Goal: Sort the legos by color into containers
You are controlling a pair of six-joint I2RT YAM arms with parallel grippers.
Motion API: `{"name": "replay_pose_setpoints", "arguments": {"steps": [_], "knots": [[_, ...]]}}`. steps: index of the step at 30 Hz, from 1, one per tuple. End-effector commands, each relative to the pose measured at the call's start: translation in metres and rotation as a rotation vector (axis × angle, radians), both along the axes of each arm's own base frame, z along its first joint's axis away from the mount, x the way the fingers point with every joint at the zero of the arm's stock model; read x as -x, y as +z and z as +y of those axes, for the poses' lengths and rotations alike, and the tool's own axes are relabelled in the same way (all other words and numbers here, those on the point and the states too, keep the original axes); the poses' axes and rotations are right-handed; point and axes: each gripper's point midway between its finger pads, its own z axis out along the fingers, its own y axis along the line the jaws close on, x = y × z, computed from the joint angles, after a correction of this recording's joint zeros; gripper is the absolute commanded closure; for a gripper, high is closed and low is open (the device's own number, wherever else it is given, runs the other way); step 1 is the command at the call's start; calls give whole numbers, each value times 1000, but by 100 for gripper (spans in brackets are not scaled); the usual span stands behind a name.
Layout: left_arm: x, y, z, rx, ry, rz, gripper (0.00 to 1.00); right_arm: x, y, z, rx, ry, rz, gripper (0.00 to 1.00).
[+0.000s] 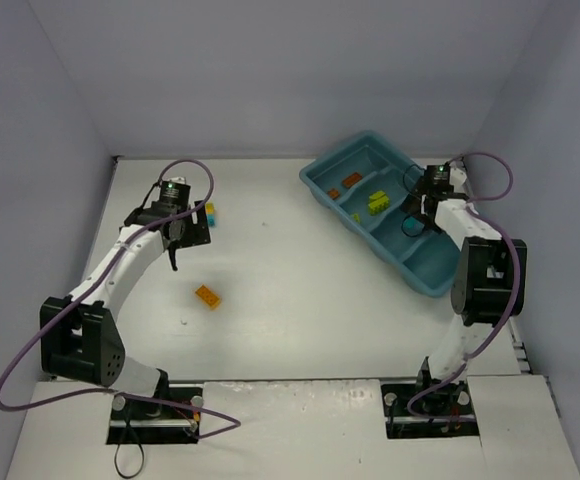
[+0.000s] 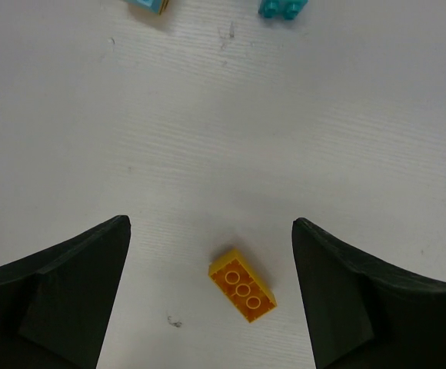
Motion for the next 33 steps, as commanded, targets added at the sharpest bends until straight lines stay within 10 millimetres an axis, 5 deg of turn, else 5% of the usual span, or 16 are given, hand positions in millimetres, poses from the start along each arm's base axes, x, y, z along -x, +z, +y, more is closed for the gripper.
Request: {"name": "replay_pose_setpoints", "arguments": {"steps": [1,9,15,22,25,33], "knots": [[-31,33,9,-39,-33,-94,21,-21,46,2,0,31,-119,36],[-76,32,32,-212,-93,-81,27,-5,88,20,-32,123,-207,31],[-116,29,66,-249,-42,-62,30,19,118,71,-85,290,-286,31],[-152,1,81,-237,-58,23,30,41,139,110,-107,405,-347,32],[-160,-21,80,-227,-75,83,30,47,142,112,-104,416,-358,32],[-164,-41,76,-171,-96,130,38,59,140,108,-88,413,-360,32]]}}
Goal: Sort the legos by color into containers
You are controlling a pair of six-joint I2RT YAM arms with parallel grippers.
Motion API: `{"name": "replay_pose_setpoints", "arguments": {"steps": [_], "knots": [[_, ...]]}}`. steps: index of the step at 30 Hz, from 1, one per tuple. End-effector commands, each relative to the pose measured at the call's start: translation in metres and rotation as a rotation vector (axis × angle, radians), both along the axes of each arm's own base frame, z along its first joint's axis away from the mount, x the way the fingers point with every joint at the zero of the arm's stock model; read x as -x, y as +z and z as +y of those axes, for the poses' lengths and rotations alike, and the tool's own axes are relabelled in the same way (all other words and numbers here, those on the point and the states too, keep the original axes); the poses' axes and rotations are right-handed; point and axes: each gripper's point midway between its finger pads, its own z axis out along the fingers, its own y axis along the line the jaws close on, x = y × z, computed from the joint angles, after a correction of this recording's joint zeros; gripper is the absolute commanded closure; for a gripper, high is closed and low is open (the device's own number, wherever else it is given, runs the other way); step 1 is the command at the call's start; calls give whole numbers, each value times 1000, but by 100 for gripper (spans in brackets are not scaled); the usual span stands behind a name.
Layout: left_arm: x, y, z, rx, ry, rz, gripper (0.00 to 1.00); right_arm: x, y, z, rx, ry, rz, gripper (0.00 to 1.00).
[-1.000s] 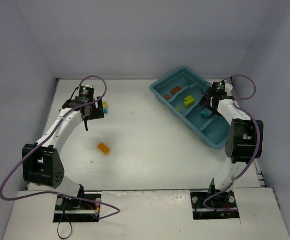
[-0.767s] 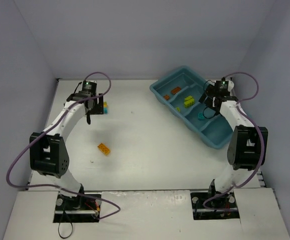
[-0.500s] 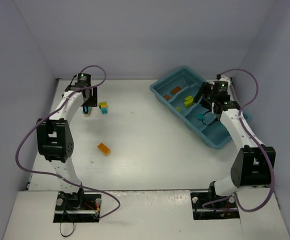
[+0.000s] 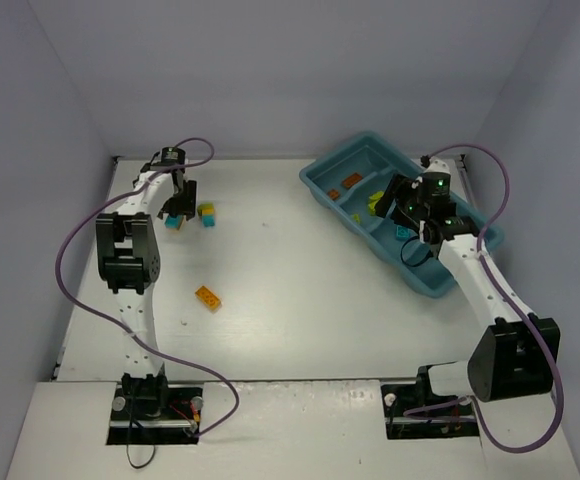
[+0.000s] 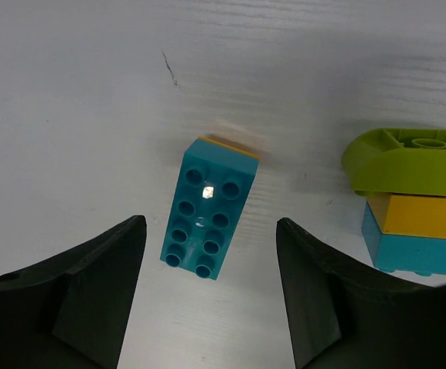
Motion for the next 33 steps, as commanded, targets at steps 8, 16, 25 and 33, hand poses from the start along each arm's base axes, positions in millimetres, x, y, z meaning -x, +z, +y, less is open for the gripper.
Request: {"name": "replay_pose_setpoints", "arguments": {"steps": [8,16,25,33], "knots": [[-11,35,0,52,-6,-71,55,2,20,1,-11,8,-76,32],[-8,28,13,53,28,-51,63,7,17,3,-14,16,-69,32],[-8,26,15,80,50,-46,63,12,19,5,-19,33,-80,32],[-7,21,12,113,46,-35,64,19,21,13,-30,59,-86,32]]}}
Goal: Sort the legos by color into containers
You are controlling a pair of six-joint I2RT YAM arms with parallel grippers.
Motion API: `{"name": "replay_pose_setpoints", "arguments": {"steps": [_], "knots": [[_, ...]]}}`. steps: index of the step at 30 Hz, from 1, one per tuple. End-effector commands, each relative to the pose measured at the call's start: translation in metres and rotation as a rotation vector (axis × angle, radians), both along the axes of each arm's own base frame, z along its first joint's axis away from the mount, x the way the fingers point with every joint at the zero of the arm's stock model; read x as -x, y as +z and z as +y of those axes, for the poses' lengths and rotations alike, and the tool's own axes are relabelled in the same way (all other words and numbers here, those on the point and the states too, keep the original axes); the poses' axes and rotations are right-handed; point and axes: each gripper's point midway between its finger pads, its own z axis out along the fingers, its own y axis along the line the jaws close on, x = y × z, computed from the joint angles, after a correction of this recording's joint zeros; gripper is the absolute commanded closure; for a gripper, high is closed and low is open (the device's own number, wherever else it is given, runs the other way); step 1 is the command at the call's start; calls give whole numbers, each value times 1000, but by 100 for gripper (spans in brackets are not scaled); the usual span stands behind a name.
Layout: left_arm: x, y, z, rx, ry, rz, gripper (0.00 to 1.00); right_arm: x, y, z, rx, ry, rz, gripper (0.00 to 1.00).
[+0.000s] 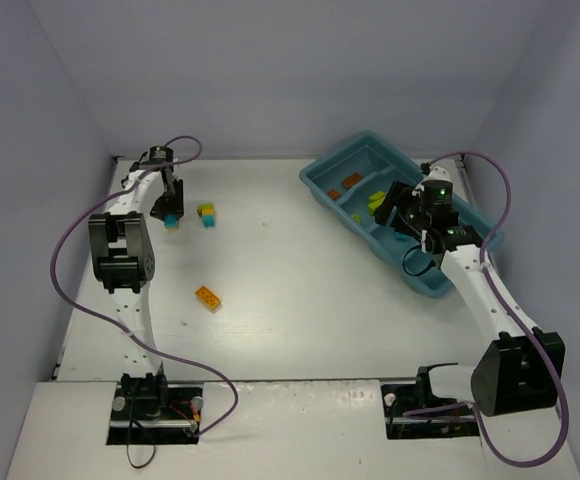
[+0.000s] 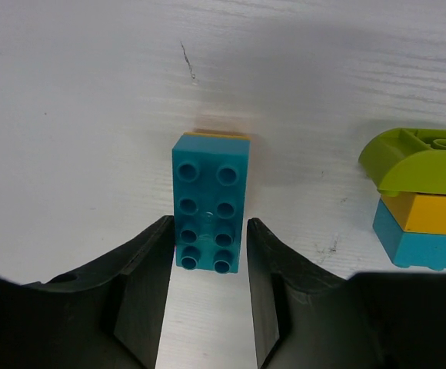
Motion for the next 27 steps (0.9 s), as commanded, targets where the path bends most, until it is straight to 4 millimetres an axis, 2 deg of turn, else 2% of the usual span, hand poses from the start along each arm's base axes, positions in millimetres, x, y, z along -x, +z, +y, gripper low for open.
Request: {"name": "replay_pose_setpoints", "arguments": {"steps": [1,8,11,12,14,15,17,18,19,20,21,22,23,24,25,26,27], "knots": [[-11,24,1,25,10,-62,64,1,23,7,-17,28,-81,32],[-12,26,3,35,18,-67,65,8,26,8,-20,31,-95,32],[-13,31,4,38,22,-78,82,10,27,10,-24,40,-100,32],[-13,32,-2,69,10,-84,89,11,28,13,-24,50,-102,32],[-13,42,-4,80,12,-105,98,11,33,18,-25,79,-115,32],[-12,46,-10,112,11,-115,100,12,37,25,-29,103,-126,32],[-9,69,-20,162,3,-168,100,13,48,37,-46,164,-157,32],[-15,83,-26,203,3,-230,100,15,52,45,-59,199,-165,32],[-5,100,-40,272,-26,-270,100,11,64,51,-78,227,-213,32],[-2,110,-50,318,-40,-306,100,16,71,65,-123,301,-225,32],[-10,130,-59,373,-51,-397,100,17,77,73,-146,341,-239,32],[6,146,-76,464,-94,-432,100,17,86,81,-171,382,-269,32],[10,157,-86,515,-120,-466,100,17,88,90,-194,421,-273,32],[9,177,-95,570,-143,-540,100,24,97,104,-231,507,-287,31],[19,204,-104,612,-178,-604,100,26,104,114,-248,558,-314,30],[33,202,-120,696,-236,-590,100,27,106,122,-263,597,-316,30],[35,222,-128,740,-275,-652,100,34,113,134,-290,667,-330,30]]}}
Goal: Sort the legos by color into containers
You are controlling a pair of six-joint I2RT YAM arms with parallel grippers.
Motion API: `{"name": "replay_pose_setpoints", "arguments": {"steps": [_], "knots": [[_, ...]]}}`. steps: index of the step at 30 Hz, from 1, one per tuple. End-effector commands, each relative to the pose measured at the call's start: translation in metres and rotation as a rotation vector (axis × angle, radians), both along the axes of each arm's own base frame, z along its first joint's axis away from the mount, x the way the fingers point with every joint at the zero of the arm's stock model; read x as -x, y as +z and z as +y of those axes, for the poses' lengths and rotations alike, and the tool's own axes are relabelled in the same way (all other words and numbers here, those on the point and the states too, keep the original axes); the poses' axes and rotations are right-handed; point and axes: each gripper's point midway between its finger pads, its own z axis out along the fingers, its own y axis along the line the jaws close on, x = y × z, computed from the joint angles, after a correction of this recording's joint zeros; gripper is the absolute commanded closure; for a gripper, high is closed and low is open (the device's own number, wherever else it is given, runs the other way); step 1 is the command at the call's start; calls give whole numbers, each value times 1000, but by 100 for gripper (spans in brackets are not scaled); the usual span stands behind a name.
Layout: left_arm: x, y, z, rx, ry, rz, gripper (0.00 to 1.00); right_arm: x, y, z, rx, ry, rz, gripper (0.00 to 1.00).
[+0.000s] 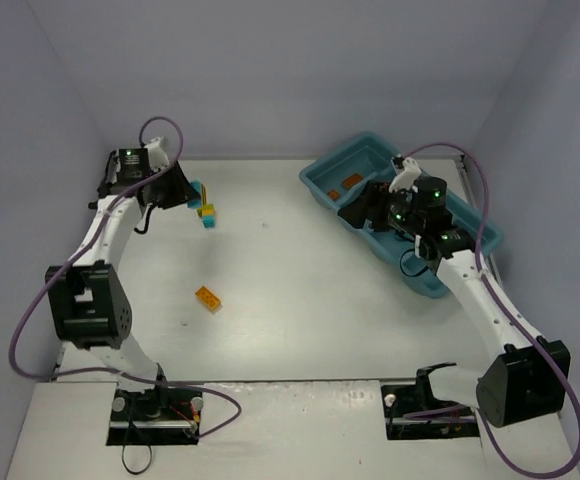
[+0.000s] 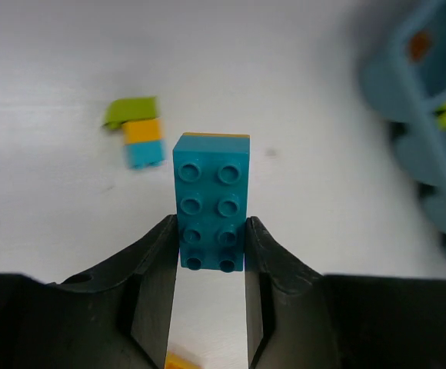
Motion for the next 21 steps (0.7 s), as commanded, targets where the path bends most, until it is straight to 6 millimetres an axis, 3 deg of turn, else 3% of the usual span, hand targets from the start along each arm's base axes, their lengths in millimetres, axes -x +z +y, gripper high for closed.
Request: {"name": "replay_pose_setpoints", "arguments": {"steps": [1,2,4,9,12,16,21], "knots": [[9,128,-49,254,-186,-391,100,9,72,50,-133,284,-230,30],[23,132,-63,309,-267,-396,100,11,71,60,-143,328,-229,30],[41,166,-77,361,-348,-494,100,19,87,76,-181,421,-283,29],[92,189,-128,442,-586,-522,100,32,105,118,-259,606,-332,28],[115,199,-148,452,-675,-553,100,34,115,137,-276,678,-360,28],[142,208,-162,456,-771,-574,100,35,125,156,-297,757,-392,28],[161,215,-168,466,-824,-590,100,36,135,164,-308,807,-423,28]]}}
